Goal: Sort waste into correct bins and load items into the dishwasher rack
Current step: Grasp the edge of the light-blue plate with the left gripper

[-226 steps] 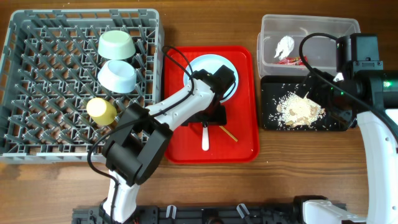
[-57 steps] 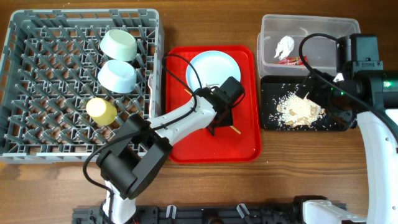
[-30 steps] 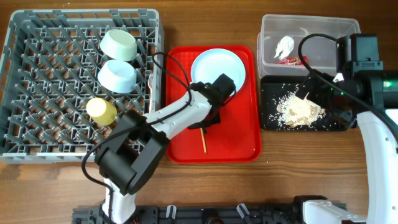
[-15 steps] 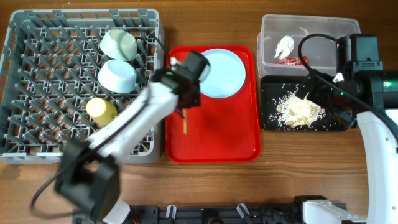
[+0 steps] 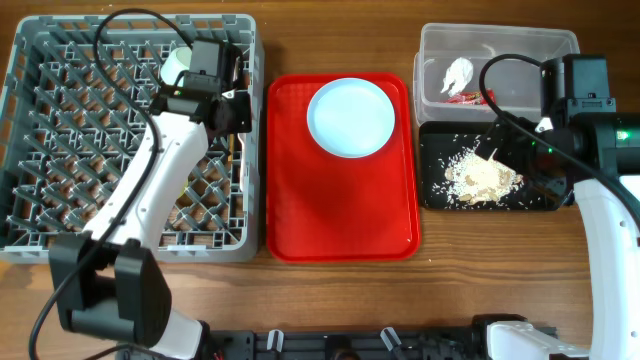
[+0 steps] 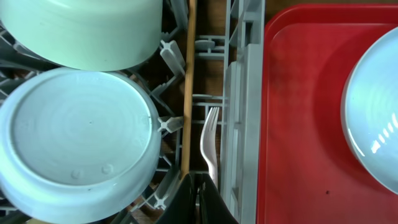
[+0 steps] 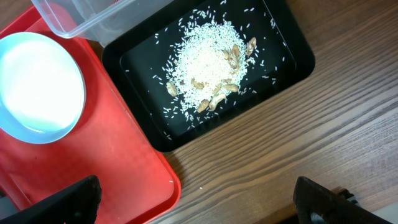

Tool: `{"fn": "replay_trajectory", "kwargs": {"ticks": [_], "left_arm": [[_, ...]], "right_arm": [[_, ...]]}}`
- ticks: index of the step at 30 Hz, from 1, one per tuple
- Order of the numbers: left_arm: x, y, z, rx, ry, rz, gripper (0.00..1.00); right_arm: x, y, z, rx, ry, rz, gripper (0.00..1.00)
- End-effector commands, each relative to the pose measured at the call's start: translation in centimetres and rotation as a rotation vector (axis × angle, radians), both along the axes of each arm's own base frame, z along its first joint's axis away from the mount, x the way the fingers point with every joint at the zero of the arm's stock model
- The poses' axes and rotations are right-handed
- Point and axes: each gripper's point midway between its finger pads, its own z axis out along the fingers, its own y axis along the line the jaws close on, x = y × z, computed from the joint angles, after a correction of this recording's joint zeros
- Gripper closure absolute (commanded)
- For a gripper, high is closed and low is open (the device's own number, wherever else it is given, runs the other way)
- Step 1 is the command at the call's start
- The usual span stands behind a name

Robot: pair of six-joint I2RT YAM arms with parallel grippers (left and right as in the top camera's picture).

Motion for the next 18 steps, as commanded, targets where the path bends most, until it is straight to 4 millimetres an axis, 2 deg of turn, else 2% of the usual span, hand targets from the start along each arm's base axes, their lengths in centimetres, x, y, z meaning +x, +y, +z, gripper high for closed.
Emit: {"fn": "replay_trajectory", "kwargs": {"ticks": [1,3,4,5,6,8,11,13,14,18], "left_arm": [[0.4,0.2,0.2,0.011,-0.012,-0.01,0.96],[0.2,-0.3,0.7,-0.013,-0.018,-0.022,0.93],[0.2,-1.1,1.2,-0.052,-0.027,-0.044,0.82],[0.1,-2.4,2.0,-0.11,-0.045,-0.081,0.71],[0.0,-3.7,2.7,-0.156,-0.062,-0.116,0.66],[-0.3,-7.4,4.6,-0.278,-0.105,-0.222,0.57],[-0.7,-12.1,5.7,-0.346,-0.149,-0.353,0.48],[-0.9,-14.6,5.5,-0.327,-0.17,-0.453,0.47],[-1.3,-17.0,4.7,-0.312,-0.172,-0.532,0.43],[-2.5,-21.6,1.7,-0.266,-0.155,-0.708,0.38]], "right_arm": [[-0.2,0.1,0.5,0.006,-0.018,0.006,0.0],[-0.2,0.1,0.5,0.006,-0.018,0.006,0.0],[-0.2,0.1,0.5,0.006,-0.018,0.006,0.0],[-0.2,0.1,0.5,0.006,-0.018,0.006,0.0],[-0.2,0.1,0.5,0.006,-0.019,0.005,0.0],[-0.2,0.1,0.5,0.006,-0.019,0.005,0.0],[-0.2,0.1,0.5,0.006,-0.019,0.005,0.0],[-0.2,0.1,0.5,0.007,-0.019,0.003,0.0],[-0.2,0.1,0.5,0.011,-0.019,0.005,0.0],[-0.2,0.2,0.5,0.015,-0.019,0.006,0.0]]}}
